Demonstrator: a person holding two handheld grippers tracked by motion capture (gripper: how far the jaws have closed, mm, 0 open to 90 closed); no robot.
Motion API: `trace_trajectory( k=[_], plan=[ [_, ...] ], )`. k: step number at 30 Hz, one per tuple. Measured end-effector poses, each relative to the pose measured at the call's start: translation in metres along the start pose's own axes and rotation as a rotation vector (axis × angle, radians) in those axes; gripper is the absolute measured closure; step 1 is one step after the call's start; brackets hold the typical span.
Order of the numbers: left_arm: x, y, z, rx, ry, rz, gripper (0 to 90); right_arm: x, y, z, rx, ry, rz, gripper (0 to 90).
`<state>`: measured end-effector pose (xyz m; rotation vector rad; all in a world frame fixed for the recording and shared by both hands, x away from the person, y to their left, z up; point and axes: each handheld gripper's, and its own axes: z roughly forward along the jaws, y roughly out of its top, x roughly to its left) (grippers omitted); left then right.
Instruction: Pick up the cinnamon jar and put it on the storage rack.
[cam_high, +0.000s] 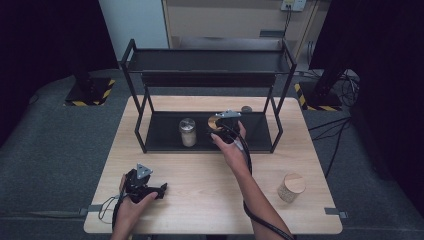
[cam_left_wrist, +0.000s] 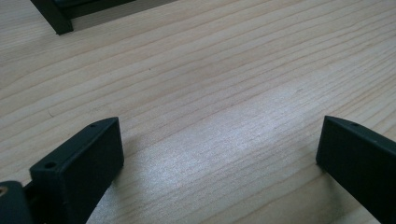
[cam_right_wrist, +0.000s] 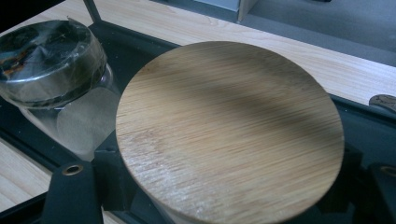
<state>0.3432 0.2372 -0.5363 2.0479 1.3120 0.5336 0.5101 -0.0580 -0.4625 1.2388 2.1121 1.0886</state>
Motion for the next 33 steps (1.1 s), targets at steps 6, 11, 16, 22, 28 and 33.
trace_trajectory(
  k=[6, 11, 16, 22, 28, 33],
  plan=[
    [0.000, 0.000, 0.000, 0.000, 0.000, 0.000, 0.0, 0.000, 0.002, 0.004, 0.001, -0.003, 0.002, 25.2],
    [0.000, 0.000, 0.000, 0.001, -0.001, 0.000, 0.0, -0.001, 0.002, 0.006, 0.002, -0.006, 0.002, 25.1],
    [0.000, 0.000, 0.000, 0.000, -0.001, 0.000, 0.0, -0.003, 0.002, 0.011, 0.013, -0.011, 0.007, 25.2],
    [0.000, 0.000, 0.000, 0.001, -0.001, 0.001, 0.0, -0.001, 0.002, 0.017, 0.018, -0.010, 0.013, 25.2],
    [0.000, 0.000, 0.000, 0.001, -0.001, 0.000, 0.0, 0.000, 0.000, 0.023, 0.021, -0.010, 0.012, 25.1],
    [0.000, 0.000, 0.000, 0.001, -0.001, 0.000, 0.0, 0.001, -0.003, 0.029, 0.021, -0.004, 0.014, 25.1]
  ],
)
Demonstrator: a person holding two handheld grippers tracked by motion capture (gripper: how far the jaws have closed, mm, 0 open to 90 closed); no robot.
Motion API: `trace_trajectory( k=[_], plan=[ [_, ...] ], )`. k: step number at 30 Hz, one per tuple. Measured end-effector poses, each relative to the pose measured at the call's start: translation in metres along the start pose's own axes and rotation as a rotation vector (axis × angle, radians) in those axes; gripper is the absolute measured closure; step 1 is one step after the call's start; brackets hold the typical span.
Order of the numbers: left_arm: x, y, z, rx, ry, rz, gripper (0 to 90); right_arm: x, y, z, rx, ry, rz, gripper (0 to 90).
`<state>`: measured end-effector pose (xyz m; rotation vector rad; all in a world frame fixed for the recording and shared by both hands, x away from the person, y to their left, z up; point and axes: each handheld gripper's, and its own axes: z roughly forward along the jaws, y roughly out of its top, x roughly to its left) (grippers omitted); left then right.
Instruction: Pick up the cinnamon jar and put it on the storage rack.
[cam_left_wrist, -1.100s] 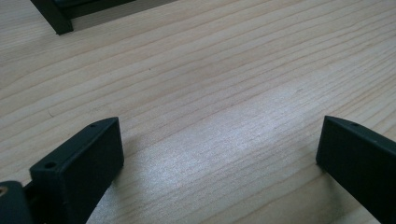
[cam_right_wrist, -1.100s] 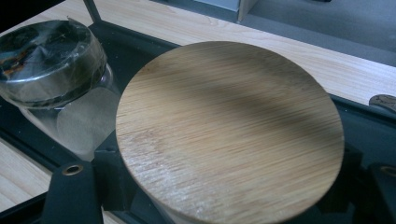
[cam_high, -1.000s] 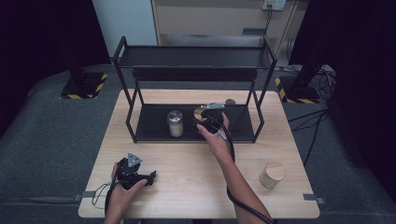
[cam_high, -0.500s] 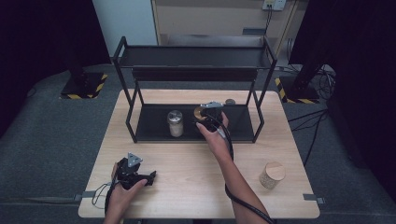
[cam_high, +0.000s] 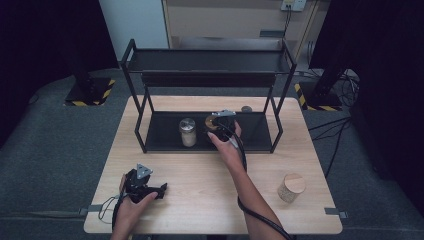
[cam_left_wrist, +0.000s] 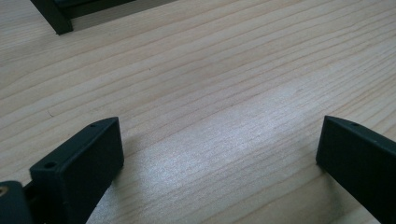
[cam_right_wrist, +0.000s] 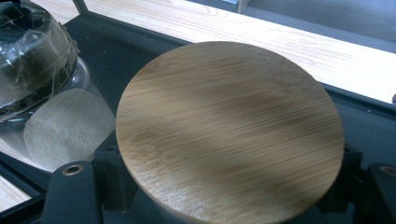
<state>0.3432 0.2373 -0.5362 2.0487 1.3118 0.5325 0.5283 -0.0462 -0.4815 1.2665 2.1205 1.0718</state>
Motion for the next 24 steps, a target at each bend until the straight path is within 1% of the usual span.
trace_trajectory(
  k=[7, 9, 13, 24],
  plan=[
    [0.0000, 0.0000, -0.0001, 0.001, 0.000, 0.000, 0.0, 0.0024, -0.0035, 0.0031, 0.003, -0.002, 0.010, 25.1],
    [0.0000, 0.0000, -0.0001, 0.001, 0.000, 0.000, 0.0, 0.0033, -0.0036, 0.0037, -0.002, -0.002, 0.001, 25.2],
    [0.0000, 0.0000, 0.0000, 0.000, 0.000, 0.000, 0.0, 0.0048, -0.0033, 0.0038, -0.002, -0.003, -0.003, 25.2],
    [0.0000, 0.0000, 0.0000, 0.000, 0.000, 0.000, 0.0, 0.0073, -0.0078, 0.0067, 0.001, 0.000, -0.005, 25.2]
  ],
)
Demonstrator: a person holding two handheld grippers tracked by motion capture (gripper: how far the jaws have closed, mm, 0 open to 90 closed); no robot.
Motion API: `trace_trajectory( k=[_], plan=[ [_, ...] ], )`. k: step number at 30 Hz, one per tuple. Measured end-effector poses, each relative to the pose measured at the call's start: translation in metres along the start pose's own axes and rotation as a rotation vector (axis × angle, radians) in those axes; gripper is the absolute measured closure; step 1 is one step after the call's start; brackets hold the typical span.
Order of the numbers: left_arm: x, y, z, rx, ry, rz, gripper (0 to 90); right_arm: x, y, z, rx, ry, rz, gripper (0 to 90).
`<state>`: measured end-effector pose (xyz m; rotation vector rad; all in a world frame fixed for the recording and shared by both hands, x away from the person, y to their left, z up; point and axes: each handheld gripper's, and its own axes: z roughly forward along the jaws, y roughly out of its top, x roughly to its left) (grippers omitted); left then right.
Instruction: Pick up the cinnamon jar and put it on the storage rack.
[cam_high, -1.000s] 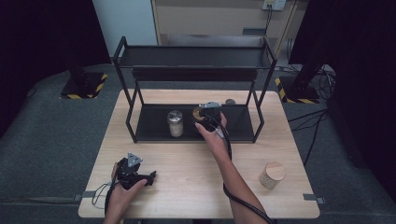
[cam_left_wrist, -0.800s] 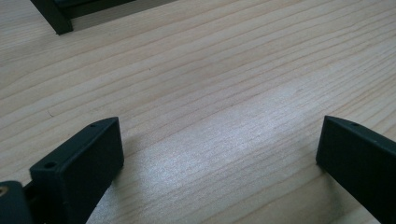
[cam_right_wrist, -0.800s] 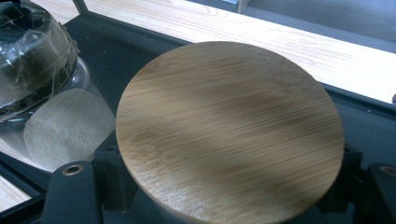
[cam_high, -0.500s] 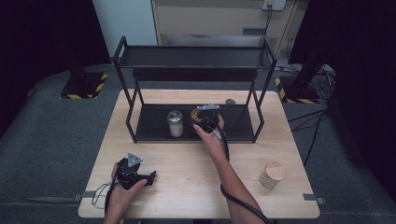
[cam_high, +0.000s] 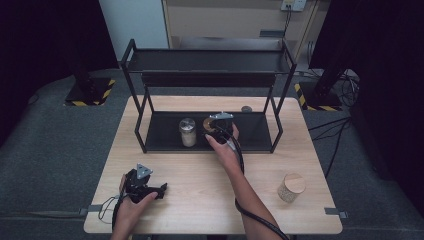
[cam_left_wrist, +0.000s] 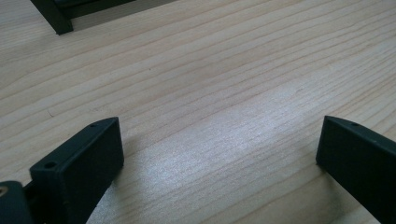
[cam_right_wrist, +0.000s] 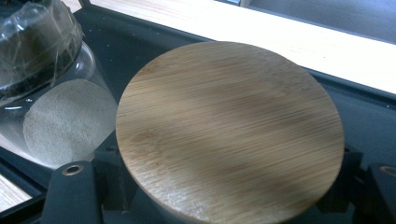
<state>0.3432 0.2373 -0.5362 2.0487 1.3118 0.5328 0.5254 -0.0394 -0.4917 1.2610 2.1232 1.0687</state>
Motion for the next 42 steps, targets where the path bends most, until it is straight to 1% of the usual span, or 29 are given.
trace_trajectory(
  k=[14, 22, 30, 38, 40, 42],
  plan=[
    [0.0000, 0.0000, 0.0000, 0.000, 0.000, 0.000, 0.0, 0.0009, -0.0011, 0.0012, -0.007, -0.002, 0.004, 25.1],
    [0.0000, 0.0000, 0.0000, 0.000, 0.000, 0.000, 0.0, 0.0016, -0.0017, 0.0017, -0.012, -0.005, -0.003, 25.1],
    [0.0000, 0.0000, 0.0000, 0.000, 0.000, 0.000, 0.0, 0.0010, -0.0026, 0.0016, -0.013, -0.009, 0.004, 25.1],
    [0.0000, 0.0000, 0.0000, 0.000, 0.000, 0.000, 0.0, 0.0005, -0.0031, 0.0016, -0.016, -0.004, 0.003, 24.7],
    [0.0000, 0.0000, 0.0000, 0.000, 0.000, 0.000, 0.0, 0.0001, -0.0033, 0.0016, -0.019, 0.001, 0.003, 23.3],
    [0.0000, 0.0000, 0.0000, 0.000, 0.000, 0.000, 0.0, -0.0006, -0.0030, 0.0012, -0.024, 0.009, 0.003, 19.7]
  ],
)
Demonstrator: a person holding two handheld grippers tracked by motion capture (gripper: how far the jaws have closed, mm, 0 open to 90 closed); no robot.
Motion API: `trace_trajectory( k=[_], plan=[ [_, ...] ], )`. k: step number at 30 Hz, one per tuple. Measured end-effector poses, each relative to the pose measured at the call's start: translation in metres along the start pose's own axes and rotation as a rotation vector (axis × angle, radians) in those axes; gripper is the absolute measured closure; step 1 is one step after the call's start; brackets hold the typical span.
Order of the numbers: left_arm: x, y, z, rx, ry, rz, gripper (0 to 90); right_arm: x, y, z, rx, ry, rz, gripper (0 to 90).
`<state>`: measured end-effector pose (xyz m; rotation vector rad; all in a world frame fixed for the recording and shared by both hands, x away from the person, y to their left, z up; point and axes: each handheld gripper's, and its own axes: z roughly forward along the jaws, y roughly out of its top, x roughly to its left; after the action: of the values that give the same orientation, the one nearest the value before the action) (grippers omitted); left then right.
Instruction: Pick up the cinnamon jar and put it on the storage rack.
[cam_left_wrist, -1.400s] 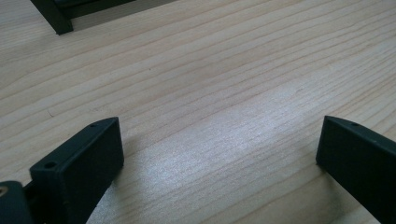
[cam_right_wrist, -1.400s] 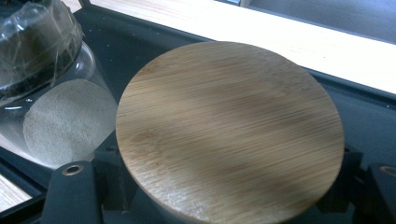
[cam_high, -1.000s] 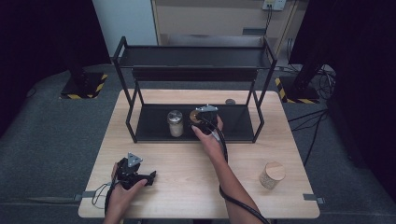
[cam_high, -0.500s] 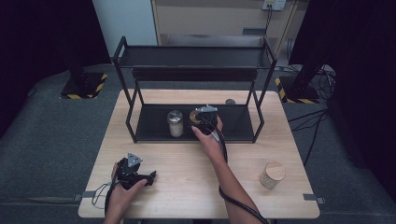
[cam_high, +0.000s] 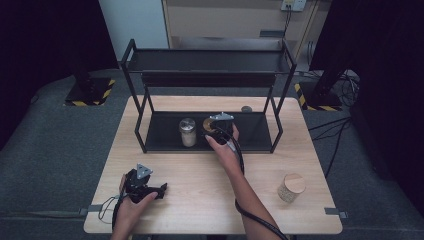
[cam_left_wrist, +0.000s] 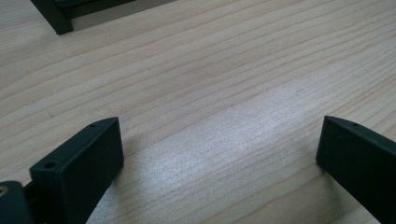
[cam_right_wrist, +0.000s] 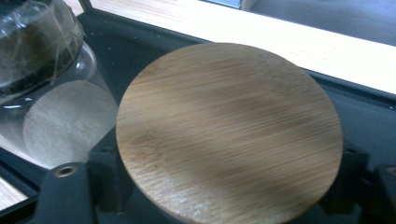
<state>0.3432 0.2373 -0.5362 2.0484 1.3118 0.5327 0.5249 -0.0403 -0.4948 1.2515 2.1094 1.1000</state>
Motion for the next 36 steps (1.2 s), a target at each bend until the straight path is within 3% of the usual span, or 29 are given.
trace_trajectory(
  k=[7, 25, 29, 36],
  plan=[
    [0.000, 0.000, 0.000, 0.000, 0.000, 0.000, 0.0, -0.001, -0.004, -0.006, 0.007, -0.006, -0.007, 10.8],
    [0.000, 0.000, 0.000, 0.000, 0.000, 0.000, 0.0, -0.001, -0.017, -0.040, -0.022, 0.017, -0.001, 5.4],
    [0.000, 0.000, 0.000, 0.000, 0.000, 0.000, 0.0, -0.003, -0.019, -0.053, -0.026, 0.021, 0.026, 5.2],
    [0.000, 0.000, 0.000, 0.000, 0.000, 0.000, 0.0, -0.004, -0.019, -0.071, -0.025, 0.018, -0.002, 5.1]
  ],
)
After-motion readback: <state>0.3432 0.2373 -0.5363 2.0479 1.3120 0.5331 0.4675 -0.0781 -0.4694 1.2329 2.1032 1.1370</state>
